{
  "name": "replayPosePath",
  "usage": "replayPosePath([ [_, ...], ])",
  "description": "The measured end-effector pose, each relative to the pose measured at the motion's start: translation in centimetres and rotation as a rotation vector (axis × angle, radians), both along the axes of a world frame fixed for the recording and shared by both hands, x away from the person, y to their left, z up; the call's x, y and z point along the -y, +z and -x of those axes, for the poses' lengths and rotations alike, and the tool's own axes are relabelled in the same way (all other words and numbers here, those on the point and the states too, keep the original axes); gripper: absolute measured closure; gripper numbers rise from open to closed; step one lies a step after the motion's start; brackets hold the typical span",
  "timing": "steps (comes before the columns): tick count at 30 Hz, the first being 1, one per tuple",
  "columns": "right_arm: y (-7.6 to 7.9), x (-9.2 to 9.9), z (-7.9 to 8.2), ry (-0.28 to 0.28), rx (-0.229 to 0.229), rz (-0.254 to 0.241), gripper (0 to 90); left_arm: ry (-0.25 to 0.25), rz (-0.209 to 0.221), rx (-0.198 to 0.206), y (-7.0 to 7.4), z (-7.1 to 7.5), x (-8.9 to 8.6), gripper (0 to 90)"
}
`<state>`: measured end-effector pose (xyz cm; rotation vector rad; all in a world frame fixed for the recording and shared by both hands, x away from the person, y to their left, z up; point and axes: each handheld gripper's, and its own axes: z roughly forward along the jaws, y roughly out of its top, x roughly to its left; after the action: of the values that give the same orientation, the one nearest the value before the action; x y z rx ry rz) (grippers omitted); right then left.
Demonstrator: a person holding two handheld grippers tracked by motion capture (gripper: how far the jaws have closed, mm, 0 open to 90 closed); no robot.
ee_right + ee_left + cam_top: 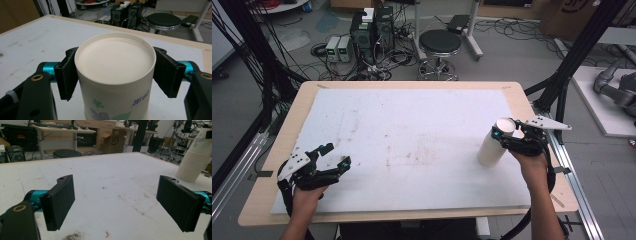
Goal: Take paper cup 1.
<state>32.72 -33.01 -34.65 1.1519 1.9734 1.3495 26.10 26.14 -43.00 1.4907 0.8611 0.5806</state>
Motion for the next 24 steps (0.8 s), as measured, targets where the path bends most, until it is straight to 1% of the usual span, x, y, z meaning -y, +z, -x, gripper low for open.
replayPosePath([
  [1,0.0,0.0,0.0,0.0,0.0,0.0,28.6,0.001,-0.001,-0.001,0.0,0.0,0.0,15.2],
  [2,0.1,0.0,0.1,0.0,-0.001,-0.005,32.7,0.001,0.001,-0.002,0.0,0.0,0.0,15.2],
  [11,0.3,0.0,0.1,0.003,0.008,0.0,33.1,0.001,-0.001,-0.004,0.0,0.0,0.0,15.2],
  [15,0.7,0.0,0.1,0.004,0.016,-0.002,33.1,-0.001,0.0,-0.005,0.0,0.0,0.0,15.3],
  [16,1.0,0.0,0.1,0.004,0.019,-0.001,33.3,-0.001,0.0,-0.005,0.0,0.0,0.0,15.3],
  [17,1.0,0.0,0.1,0.004,0.019,-0.001,33.3,-0.002,0.0,-0.005,0.0,0.0,0.0,15.3],
  [18,1.6,0.1,0.2,-0.001,0.017,-0.004,33.3,-0.004,0.0,-0.005,0.0,0.0,0.0,15.3],
  [19,1.6,0.1,0.2,-0.001,0.017,-0.004,33.3,-0.004,0.0,-0.005,0.0,0.0,0.0,15.3],
  [24,3.2,0.4,0.4,0.005,0.044,-0.009,33.7,-0.005,0.001,-0.004,0.0,0.0,0.0,15.3],
])
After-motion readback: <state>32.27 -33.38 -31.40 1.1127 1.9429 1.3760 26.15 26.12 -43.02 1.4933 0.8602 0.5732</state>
